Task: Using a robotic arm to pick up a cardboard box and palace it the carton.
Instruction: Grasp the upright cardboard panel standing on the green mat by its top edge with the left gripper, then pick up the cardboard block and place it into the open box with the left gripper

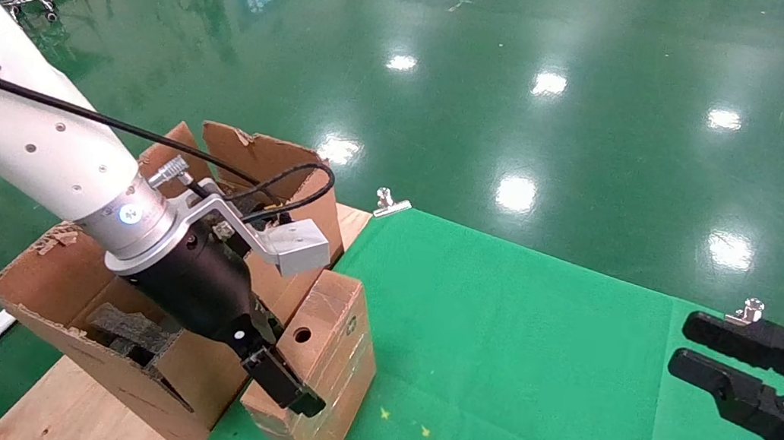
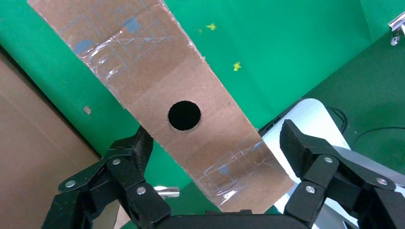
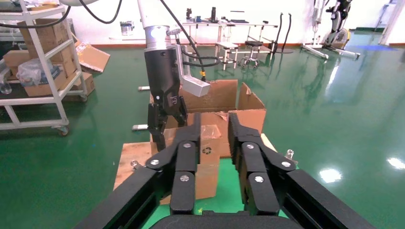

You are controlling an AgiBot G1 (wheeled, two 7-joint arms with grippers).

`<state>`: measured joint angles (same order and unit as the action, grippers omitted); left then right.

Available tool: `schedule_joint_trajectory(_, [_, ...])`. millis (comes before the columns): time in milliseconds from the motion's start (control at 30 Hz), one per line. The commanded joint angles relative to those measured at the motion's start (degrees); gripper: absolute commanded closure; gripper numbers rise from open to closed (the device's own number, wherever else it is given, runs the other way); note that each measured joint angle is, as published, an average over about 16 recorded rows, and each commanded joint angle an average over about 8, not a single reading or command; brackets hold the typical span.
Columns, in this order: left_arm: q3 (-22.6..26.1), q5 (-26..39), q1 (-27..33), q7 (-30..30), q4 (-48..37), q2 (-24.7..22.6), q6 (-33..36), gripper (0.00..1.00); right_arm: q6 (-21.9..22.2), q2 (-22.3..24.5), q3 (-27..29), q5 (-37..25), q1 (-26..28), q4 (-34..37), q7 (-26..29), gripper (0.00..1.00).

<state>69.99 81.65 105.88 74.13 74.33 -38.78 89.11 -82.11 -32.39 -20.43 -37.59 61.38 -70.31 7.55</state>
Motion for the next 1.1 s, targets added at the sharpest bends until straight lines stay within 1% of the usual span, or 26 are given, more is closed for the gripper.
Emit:
schedule_joint_trajectory(33, [-0.1, 0.0, 0.0, 0.0, 0.0, 0.0, 0.0, 1.0, 0.0, 0.0, 0.0, 0.0, 0.0, 0.0, 0.0, 0.0])
schedule_joint_trajectory(800, [-0.5, 0.0, -0.1, 0.0, 0.0, 0.3, 0.0, 1.0, 0.0, 0.0, 0.0, 0.0, 0.0, 0.0, 0.0, 0.0])
schedule_joint_trajectory(967, [-0.9, -1.1, 0.5, -1.0, -0.1, 0.7, -0.3, 1.0, 0.0, 0.0, 0.0, 0.0, 0.0, 0.0, 0.0, 0.0])
schedule_joint_trajectory(1100, [-2.2, -3.1, 2.0, -2.8, -1.1, 1.8, -0.6, 1.0, 0.0, 0.0, 0.0, 0.0, 0.0, 0.0, 0.0, 0.0])
